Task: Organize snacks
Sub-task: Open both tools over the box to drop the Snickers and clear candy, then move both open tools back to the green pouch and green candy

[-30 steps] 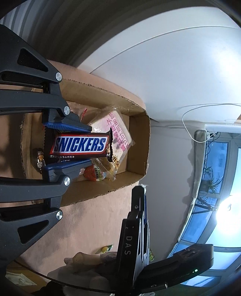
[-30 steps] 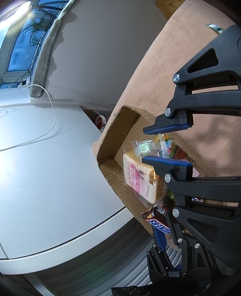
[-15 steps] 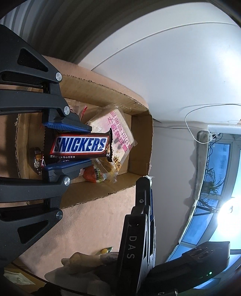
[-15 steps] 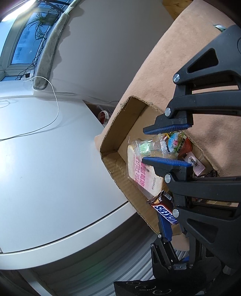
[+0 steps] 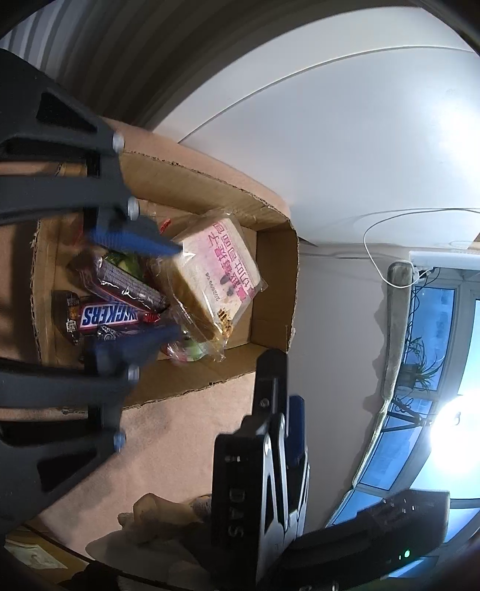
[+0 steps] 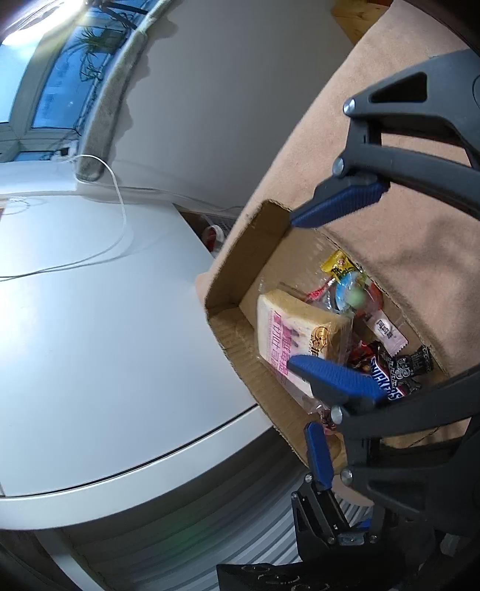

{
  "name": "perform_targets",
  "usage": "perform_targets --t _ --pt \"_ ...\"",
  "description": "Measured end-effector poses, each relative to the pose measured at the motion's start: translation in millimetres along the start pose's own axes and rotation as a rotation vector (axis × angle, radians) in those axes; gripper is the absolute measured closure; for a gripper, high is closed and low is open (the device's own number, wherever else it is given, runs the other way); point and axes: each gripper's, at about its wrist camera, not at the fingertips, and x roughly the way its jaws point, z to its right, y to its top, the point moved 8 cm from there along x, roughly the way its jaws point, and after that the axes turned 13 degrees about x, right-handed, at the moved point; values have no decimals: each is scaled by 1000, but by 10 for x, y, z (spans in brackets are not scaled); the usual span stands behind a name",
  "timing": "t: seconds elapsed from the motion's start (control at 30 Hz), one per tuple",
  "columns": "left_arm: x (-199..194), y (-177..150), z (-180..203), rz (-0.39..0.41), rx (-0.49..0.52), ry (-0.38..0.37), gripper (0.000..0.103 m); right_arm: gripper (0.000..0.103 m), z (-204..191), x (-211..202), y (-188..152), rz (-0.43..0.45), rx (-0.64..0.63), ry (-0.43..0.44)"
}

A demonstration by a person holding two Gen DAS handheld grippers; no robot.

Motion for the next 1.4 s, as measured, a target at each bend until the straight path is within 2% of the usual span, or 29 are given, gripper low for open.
perform_targets --t 0.23,0.43,0.73,0.87,1.0,1.13,1.3,1.4 --pt "-87 69 87 27 3 0 58 28 172 -228 -22 28 14 -17" --pt "-143 238 377 69 23 -39 58 28 574 -566 -141 51 47 -47" --pt "-7 461 1079 94 77 -154 58 28 1605 -1145 -440 58 129 -160" --pt "115 511 1413 86 105 -201 58 28 2168 -1245 -604 10 185 -225" --pt "245 520 1749 68 137 -247 58 29 2575 -1214 -778 -60 245 -247" --pt "360 536 2012 51 159 -281 58 43 2786 -1071 -930 -133 269 -244" --pt "458 532 2256 34 183 -310 58 45 2885 -861 -1036 -188 296 -213" --pt "497 516 2337 26 189 -319 58 58 2928 -731 -1014 -207 313 -186"
